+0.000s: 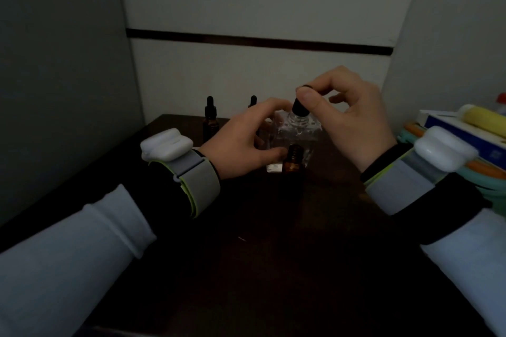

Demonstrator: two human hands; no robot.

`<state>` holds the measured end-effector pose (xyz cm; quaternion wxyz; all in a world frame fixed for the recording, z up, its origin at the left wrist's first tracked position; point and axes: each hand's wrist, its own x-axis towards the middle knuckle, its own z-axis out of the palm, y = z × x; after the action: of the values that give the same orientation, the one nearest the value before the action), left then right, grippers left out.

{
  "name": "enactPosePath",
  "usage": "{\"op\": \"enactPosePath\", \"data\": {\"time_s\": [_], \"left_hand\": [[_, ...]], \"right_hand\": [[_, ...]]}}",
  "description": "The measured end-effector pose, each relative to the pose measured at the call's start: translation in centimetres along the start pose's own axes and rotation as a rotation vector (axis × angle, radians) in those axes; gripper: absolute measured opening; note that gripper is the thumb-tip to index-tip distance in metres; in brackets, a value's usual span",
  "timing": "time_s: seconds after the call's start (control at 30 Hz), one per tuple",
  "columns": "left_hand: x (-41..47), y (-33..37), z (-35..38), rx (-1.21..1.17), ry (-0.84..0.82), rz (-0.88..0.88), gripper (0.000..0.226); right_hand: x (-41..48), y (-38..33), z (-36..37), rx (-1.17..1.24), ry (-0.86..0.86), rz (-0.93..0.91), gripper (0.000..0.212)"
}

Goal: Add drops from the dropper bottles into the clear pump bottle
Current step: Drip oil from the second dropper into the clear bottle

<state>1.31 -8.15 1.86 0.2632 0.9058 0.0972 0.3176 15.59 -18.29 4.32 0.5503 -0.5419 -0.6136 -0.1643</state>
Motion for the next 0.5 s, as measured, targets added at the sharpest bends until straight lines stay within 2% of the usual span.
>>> {"op": "enactPosePath", "data": {"time_s": [0.5], "left_hand": [[-0.02, 0.03, 0.02, 0.006, 0.011, -0.007, 0.061]], "right_hand": [[-0.22, -0.25, -0.29, -0.009, -0.061, -0.046, 0.014]]}}
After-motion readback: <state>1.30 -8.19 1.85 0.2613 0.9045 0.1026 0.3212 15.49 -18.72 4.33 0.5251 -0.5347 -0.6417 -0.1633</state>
